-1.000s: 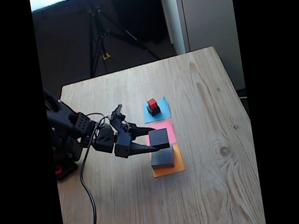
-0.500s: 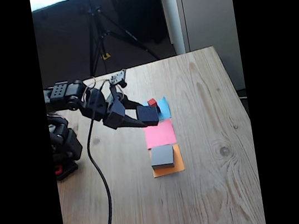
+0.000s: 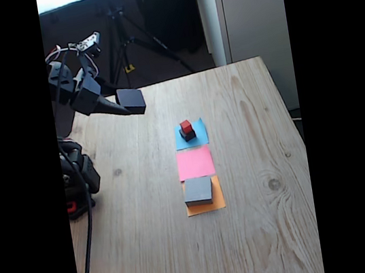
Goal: Tower of hanoi
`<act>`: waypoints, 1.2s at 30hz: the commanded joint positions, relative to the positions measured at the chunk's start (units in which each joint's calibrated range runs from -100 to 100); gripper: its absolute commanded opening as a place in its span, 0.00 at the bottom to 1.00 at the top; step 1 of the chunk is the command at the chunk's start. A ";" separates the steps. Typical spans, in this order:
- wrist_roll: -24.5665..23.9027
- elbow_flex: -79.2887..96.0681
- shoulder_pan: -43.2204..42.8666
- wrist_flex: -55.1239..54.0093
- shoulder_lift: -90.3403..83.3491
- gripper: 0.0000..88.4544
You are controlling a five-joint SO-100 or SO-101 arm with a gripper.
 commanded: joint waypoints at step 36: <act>0.52 74.69 1.02 -76.16 0.37 0.17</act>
